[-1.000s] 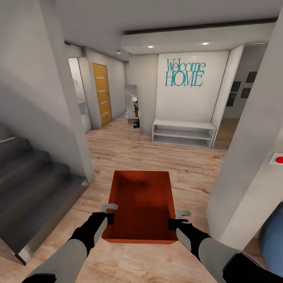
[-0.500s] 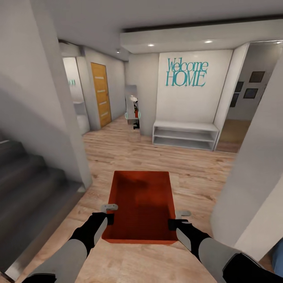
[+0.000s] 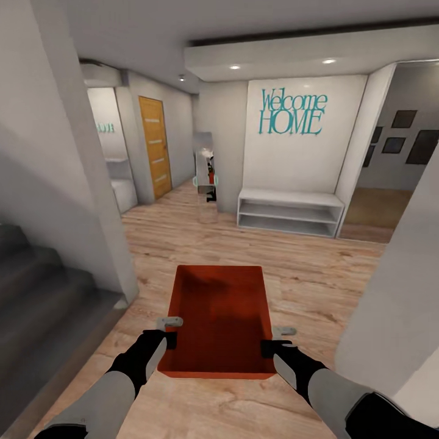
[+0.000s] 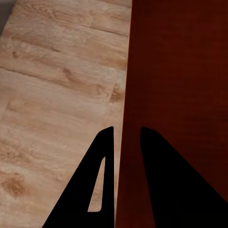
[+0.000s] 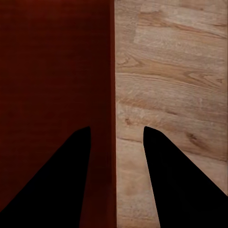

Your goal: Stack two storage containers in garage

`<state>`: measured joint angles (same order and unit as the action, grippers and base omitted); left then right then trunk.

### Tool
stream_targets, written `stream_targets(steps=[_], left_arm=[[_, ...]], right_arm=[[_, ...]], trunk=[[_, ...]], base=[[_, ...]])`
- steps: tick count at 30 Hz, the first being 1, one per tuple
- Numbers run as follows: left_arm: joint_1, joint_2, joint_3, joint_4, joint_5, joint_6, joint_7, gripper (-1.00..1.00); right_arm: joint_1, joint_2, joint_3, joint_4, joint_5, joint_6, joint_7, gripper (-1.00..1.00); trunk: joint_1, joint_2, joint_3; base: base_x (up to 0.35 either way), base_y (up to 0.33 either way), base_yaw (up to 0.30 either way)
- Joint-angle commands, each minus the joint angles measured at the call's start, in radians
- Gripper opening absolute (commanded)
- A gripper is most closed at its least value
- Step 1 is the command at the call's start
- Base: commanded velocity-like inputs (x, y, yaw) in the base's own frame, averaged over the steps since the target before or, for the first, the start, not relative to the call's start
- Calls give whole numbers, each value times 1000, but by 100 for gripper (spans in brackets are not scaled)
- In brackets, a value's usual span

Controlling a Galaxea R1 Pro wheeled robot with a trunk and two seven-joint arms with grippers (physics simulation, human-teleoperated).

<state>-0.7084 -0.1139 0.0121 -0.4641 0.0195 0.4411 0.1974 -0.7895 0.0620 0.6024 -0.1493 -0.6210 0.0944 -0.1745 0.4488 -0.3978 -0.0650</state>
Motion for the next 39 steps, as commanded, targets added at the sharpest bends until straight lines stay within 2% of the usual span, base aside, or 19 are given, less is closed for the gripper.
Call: stream_targets(steps=[1,39], left_arm=[[0,3,2,1,-15,9,9,-100],[0,3,3,1,-14,9,8,-100]], right_arm=[[-1,-1,36,-7,-3,-10,-3,-100],[-1,-1,36,-7,-3,-10,-3,-100]], trunk=[[1,-2,-2],[1,-2,-2]], base=[[322,0,0],[322,0,0]])
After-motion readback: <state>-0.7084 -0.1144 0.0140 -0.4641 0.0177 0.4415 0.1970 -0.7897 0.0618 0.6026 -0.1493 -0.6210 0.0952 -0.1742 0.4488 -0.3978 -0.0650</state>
